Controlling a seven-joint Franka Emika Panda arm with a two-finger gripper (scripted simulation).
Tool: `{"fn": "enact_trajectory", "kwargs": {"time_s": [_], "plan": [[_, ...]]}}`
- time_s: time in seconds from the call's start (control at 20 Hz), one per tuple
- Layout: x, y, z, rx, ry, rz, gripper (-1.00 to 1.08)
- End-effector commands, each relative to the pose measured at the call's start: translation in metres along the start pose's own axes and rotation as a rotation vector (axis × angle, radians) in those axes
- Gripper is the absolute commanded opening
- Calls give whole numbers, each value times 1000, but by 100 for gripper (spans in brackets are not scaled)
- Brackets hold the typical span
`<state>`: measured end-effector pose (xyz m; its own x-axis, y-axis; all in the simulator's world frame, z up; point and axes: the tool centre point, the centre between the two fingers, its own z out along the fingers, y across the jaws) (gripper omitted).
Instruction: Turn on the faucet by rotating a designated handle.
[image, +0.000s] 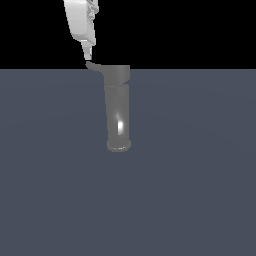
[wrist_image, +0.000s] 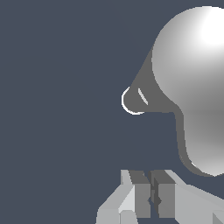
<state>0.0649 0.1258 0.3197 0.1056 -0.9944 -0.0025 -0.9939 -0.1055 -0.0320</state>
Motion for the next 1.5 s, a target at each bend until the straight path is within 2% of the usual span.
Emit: {"fn": "enact_trajectory", "kwargs": {"time_s": [0.0, 0.85, 0.9, 0.95, 1.45], "plan": [[0, 6, 2, -3, 0, 2, -100], [0, 58, 18, -30, 3, 23, -100], [0, 58, 18, -30, 3, 23, -100], [-2, 47, 5, 4, 1, 19, -100], [12, 76, 10, -11, 2, 21, -100]]}}
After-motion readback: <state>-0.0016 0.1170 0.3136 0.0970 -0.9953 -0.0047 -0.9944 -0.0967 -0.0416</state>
